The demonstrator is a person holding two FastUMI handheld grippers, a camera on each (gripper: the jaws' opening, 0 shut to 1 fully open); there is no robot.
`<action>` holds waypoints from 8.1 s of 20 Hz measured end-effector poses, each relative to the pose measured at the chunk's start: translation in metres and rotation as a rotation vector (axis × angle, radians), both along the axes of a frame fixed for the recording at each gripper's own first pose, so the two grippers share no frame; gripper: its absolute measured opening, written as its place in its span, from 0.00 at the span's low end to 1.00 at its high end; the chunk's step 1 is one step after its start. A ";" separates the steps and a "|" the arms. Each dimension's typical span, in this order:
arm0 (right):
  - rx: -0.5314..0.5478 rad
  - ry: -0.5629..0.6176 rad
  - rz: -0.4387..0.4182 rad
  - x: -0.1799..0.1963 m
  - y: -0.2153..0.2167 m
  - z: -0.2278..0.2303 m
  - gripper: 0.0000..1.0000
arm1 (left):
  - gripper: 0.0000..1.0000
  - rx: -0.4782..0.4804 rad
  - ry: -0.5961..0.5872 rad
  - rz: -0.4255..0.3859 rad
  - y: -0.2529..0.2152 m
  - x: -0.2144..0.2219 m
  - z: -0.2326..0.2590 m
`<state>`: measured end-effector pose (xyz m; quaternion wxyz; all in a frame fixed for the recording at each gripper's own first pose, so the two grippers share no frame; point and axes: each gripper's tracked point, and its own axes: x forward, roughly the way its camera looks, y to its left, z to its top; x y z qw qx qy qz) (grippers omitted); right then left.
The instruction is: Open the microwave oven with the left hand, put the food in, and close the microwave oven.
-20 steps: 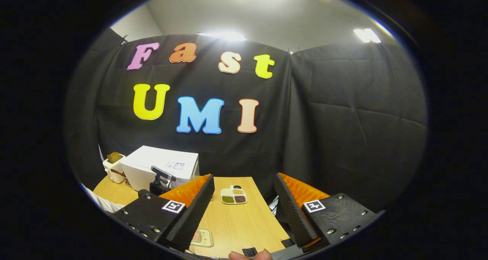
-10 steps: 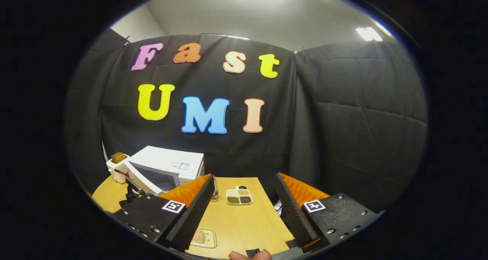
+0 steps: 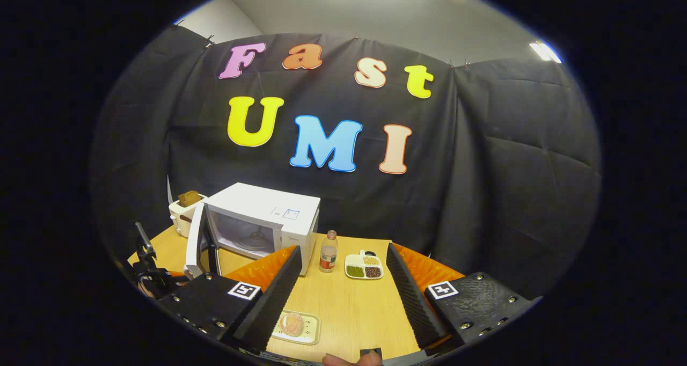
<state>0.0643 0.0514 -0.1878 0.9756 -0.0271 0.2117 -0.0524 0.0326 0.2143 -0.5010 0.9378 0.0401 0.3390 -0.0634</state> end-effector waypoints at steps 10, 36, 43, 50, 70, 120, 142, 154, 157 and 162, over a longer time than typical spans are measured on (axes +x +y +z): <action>0.031 0.260 0.181 -0.011 0.051 -0.160 0.98 | 0.81 0.114 -0.047 0.234 0.054 -0.075 0.079; 0.142 0.680 0.302 -0.035 0.114 -0.400 0.84 | 0.99 0.135 -0.040 0.623 0.006 -0.218 0.179; 0.188 0.691 0.252 -0.028 0.129 -0.365 0.61 | 0.95 0.014 -0.130 0.624 0.051 -0.214 0.191; 0.333 0.591 0.183 -0.013 0.179 -0.296 0.61 | 0.95 -0.053 -0.183 0.526 0.071 -0.193 0.211; 0.819 0.448 0.053 0.167 0.296 -0.254 0.60 | 1.00 0.036 -0.153 0.667 0.084 -0.158 0.242; 0.720 0.044 -0.230 0.381 0.316 -0.368 0.84 | 0.95 0.134 0.057 0.939 0.112 -0.203 0.206; 0.676 0.146 -0.034 0.287 0.329 -0.302 0.98 | 1.00 0.109 -0.087 0.859 0.118 -0.224 0.246; 0.630 0.167 0.212 0.103 0.279 -0.180 0.98 | 0.95 -0.021 -0.247 0.679 0.102 -0.256 0.246; 0.665 0.186 0.295 0.067 0.260 -0.162 0.98 | 0.95 -0.045 -0.245 0.666 0.089 -0.247 0.238; 0.712 0.261 0.460 0.005 0.215 -0.143 0.98 | 0.95 -0.034 -0.179 0.662 0.066 -0.220 0.198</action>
